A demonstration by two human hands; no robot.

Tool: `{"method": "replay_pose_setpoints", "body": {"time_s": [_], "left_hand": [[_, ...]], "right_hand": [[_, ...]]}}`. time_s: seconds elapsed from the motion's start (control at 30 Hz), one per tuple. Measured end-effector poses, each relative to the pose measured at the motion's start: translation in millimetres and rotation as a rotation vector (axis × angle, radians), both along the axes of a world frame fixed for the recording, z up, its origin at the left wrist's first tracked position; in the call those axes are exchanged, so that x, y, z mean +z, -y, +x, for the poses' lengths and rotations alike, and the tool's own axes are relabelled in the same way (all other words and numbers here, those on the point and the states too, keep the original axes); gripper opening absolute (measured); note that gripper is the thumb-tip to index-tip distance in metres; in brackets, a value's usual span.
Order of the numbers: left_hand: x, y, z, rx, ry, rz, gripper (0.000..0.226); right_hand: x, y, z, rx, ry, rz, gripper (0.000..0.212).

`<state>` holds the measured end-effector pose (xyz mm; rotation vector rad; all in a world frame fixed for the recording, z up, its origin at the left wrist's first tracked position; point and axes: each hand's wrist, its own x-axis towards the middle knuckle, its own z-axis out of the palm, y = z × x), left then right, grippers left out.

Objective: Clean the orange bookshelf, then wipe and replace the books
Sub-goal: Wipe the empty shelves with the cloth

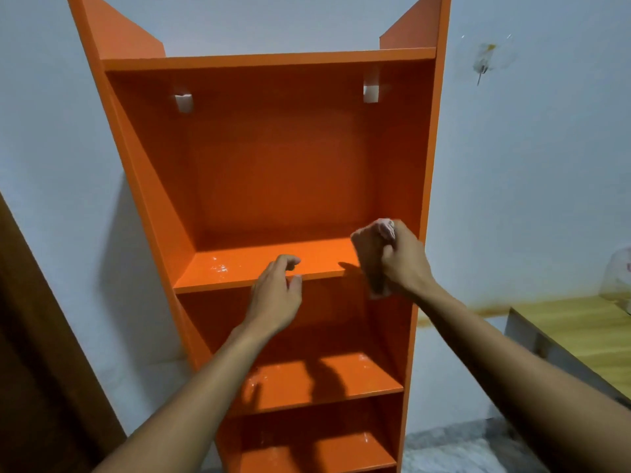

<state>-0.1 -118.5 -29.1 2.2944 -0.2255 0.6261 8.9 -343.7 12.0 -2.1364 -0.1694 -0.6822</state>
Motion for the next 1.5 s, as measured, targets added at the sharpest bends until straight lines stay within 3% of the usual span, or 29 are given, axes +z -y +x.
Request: {"method": "replay_pose_setpoints", "body": {"time_s": [0.1,0.17,0.3,0.47,0.6,0.73,0.83,0.97,1.1,1.23,1.37,1.5], "left_hand": [[3.5,-17.7,23.4,0.121,0.016,0.142,0.032],[1.7,-30.0,35.2,0.172,0.028,0.207,0.035],[-13.5,-55.6,45.6,0.283,-0.005,0.309,0.041],[-38.0,-88.6,43.1,0.383,-0.036,0.302,0.047],[-44.0,-97.3,39.8,0.405,-0.002,0.353,0.048],[-47.0,-106.3,38.1,0.417,0.007,0.416,0.068],[-46.1,-113.3,37.1,0.412,0.015,0.440,0.071],[-47.4,-115.4,37.3,0.422,0.034,0.451,0.067],[-49.2,-113.7,36.4,0.424,0.046,0.460,0.066],[-51.6,-115.9,39.5,0.425,0.051,0.480,0.065],[-53.8,-115.9,40.7,0.430,0.062,0.480,0.065],[-56.0,-117.6,42.3,0.431,0.075,0.481,0.065]], "right_hand": [[19.1,3.2,52.4,-0.204,0.079,-0.550,0.031],[15.3,2.6,81.4,-0.277,-0.025,-0.725,0.028],[-18.1,-3.7,120.6,-0.197,-0.395,-0.590,0.038],[-23.2,-36.9,129.3,-0.211,-0.441,-0.670,0.063],[-28.4,-83.4,110.9,0.014,-0.317,-0.779,0.068],[-49.6,-117.5,81.8,0.262,0.059,-0.895,0.046],[-58.0,-122.1,72.3,0.432,0.239,-0.803,0.049],[-32.3,-113.1,75.0,0.725,0.202,-0.517,0.052],[-4.7,-78.0,119.0,0.351,0.081,-0.391,0.048],[-2.0,-29.5,158.7,-0.180,-0.158,-0.570,0.036],[-14.5,-17.4,188.5,-0.117,-0.502,-0.424,0.021],[-7.0,-36.6,205.7,-0.043,-0.534,-0.520,0.028]]}}
